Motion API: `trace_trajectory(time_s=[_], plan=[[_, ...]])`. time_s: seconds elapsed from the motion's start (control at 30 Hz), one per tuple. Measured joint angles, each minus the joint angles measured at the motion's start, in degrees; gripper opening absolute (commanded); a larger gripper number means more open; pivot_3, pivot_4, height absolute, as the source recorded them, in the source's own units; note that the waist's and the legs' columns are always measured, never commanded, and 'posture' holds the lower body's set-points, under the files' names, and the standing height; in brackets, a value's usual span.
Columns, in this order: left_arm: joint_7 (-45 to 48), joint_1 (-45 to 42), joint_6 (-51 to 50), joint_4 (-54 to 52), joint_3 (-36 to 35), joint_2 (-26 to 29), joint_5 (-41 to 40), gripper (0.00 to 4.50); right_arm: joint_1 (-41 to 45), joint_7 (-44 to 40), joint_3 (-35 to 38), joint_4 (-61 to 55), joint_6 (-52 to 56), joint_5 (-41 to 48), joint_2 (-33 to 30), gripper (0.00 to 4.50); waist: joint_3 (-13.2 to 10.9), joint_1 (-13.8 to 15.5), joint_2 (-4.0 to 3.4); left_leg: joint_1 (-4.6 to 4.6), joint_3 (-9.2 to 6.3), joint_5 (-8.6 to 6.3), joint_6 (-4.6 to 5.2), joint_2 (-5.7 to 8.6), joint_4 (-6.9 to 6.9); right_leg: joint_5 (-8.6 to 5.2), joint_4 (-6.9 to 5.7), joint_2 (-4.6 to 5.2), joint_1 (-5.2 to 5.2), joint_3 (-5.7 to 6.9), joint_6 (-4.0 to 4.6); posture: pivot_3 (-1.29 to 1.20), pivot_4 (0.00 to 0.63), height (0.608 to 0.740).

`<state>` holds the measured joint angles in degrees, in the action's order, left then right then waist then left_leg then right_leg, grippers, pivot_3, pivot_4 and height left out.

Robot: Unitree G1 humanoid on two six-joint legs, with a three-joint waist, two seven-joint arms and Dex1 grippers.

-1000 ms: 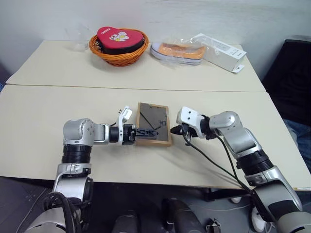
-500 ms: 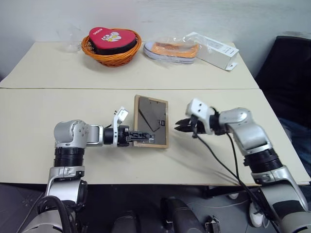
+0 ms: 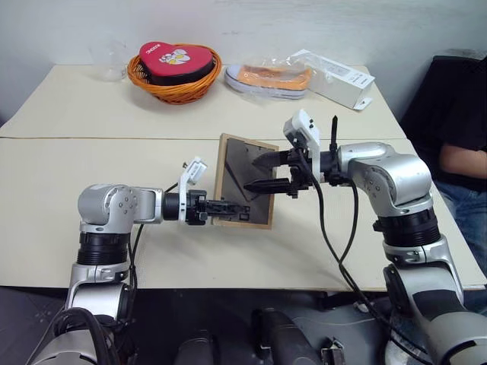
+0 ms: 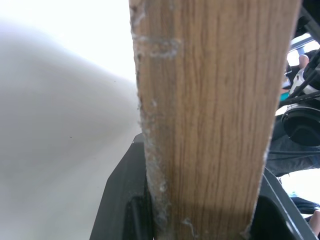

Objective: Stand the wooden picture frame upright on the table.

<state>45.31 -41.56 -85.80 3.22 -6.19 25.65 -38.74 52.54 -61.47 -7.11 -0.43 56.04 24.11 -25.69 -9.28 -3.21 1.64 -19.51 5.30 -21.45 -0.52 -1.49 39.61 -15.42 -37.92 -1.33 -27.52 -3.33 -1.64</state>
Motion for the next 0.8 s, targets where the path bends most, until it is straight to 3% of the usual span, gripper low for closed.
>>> trace_trajectory(time_s=[0.23,0.43,0.6,0.63,0.67,0.73,0.77,0.8], plan=[[1.95,-0.68,3.2,0.68,2.89,1.92,-0.1,1.25,-0.08,-0.41,0.94,-8.02,7.44,8.37,-2.12,4.5,0.0,0.0,-0.01,-0.04,-0.03,0.0,0.0,-0.01,0.0,0.0,0.02,0.0,-0.03,0.03,0.0,0.0,0.15,0.74],[2.39,-1.35,4.27,3.04,3.52,2.16,-0.14,1.25,-3.68,1.16,1.41,-10.73,1.17,6.1,-11.65,4.5,-0.02,0.17,0.02,-0.13,-0.03,-0.04,0.07,0.01,-0.02,0.0,0.14,0.0,-0.03,0.03,0.0,0.0,0.15,0.74],[2.49,-2.07,2.74,2.93,3.39,3.18,-1.17,1.25,-14.22,-0.7,2.89,-9.67,-27.51,-6.46,-20.98,4.5,-0.05,0.5,0.07,-0.22,-0.01,-0.1,0.17,0.04,-0.02,0.01,0.28,-0.01,-0.04,0.0,-0.09,0.0,0.15,0.74],[2.52,-2.64,2.15,2.9,3.49,3.23,-1.6,1.25,-17.38,1.11,2.6,-7.26,-43.18,-12.61,-20.98,4.5,-0.07,0.16,0.12,-0.19,-0.01,-0.1,0.17,0.04,-0.01,0.02,0.26,-0.03,-0.01,-0.01,-0.1,0.0,0.15,0.74],[2.59,-2.75,2.05,2.82,3.49,3.25,-1.71,1.25,-17.94,1.51,2.38,-6.53,-46.3,-13.9,-20.98,4.5,-0.07,0.1,0.12,-0.18,0.0,-0.1,0.16,0.04,-0.01,0.02,0.25,-0.03,-0.01,-0.02,-0.1,0.0,0.15,0.74],[2.75,-3.2,1.52,2.69,3.46,3.35,-2.02,1.25,-19.19,5.13,0.6,-1.47,-63.88,-21.5,-20.89,4.5,-0.08,-0.21,0.13,-0.07,0.08,-0.09,0.12,0.04,-0.02,0.02,0.18,-0.09,0.01,-0.1,-0.1,0.0,0.15,0.74],[2.76,-3.57,0.74,2.71,3.44,3.34,-2.45,1.25,-18.9,10.37,-0.91,3.95,-79.95,-29.32,-20.89,4.5,-0.09,-0.32,0.14,-0.05,0.1,-0.07,0.1,0.03,-0.01,0.02,0.18,-0.1,0.01,-0.13,-0.1,0.0,0.15,0.74],[2.77,-3.85,0.19,2.73,3.27,3.37,-2.71,1.25,-18.36,14.02,-1.96,7.51,-88.72,-34.29,-20.6,4.5,-0.1,-0.35,0.15,-0.03,0.11,-0.06,0.08,0.03,-0.03,0.02,0.18,-0.1,0.0,-0.13,-0.1,0.0,0.15,0.74]])
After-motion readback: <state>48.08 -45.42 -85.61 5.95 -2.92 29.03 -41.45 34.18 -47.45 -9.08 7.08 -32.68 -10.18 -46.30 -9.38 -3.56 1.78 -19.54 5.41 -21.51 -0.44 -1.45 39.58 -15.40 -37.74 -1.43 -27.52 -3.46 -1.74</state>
